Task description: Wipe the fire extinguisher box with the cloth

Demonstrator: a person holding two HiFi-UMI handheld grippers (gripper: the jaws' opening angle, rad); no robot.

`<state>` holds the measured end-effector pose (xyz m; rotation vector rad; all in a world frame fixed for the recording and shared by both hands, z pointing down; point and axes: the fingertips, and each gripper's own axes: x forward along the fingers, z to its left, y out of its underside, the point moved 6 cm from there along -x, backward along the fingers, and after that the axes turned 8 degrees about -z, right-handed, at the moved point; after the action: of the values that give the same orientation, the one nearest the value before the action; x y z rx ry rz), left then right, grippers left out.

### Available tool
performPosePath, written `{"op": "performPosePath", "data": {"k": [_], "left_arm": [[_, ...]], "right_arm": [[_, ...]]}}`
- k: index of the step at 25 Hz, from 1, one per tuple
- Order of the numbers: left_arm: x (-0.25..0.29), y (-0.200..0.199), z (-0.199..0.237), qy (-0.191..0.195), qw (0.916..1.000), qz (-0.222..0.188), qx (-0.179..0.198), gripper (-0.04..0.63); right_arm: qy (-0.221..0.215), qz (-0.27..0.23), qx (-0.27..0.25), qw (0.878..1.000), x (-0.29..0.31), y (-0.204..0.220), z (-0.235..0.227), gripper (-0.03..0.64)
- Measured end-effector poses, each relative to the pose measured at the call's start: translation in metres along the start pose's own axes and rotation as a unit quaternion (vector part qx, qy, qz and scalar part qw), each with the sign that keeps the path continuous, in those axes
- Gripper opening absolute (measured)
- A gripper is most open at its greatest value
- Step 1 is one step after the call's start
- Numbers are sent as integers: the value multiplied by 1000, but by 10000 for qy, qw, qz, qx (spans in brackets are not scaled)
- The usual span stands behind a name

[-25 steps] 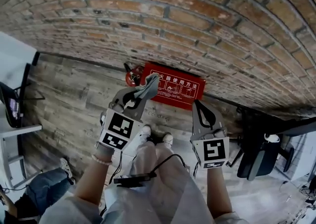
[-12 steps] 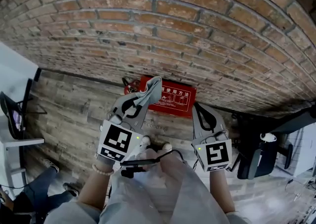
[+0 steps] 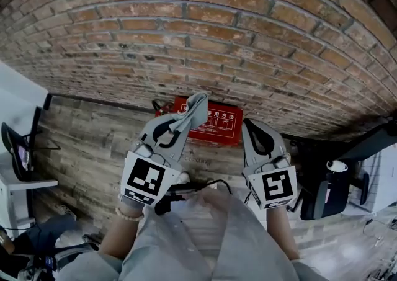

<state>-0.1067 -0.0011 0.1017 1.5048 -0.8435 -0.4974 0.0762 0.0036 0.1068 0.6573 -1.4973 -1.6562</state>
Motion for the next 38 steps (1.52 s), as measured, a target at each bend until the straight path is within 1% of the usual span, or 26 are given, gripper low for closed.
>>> {"op": "performPosePath", "data": {"k": [3, 10, 17, 32, 36, 38], "left_arm": [[1, -5, -1, -14, 10000, -66, 17, 14], [1, -9, -7, 69, 9999, -85, 71, 14], [2, -10, -4, 37, 9999, -113, 95, 14], [1, -7, -5, 28, 9999, -116, 59, 14], [0, -7, -6, 26, 9999, -115, 39, 14], [0, -6, -6, 23, 9999, -108, 28, 14]], "right_arm": [[-34, -73, -64, 9999, 0, -4, -1, 9], [-128, -64, -98, 9998, -3, -6, 1, 9], [-193, -121, -117, 9997, -2, -7, 6, 9], [-174, -60, -117, 9998, -3, -4, 10, 9], [-187, -2, -134, 9997, -4, -3, 10, 9], [-209, 210, -156, 9994, -6, 0, 10, 9]]}}
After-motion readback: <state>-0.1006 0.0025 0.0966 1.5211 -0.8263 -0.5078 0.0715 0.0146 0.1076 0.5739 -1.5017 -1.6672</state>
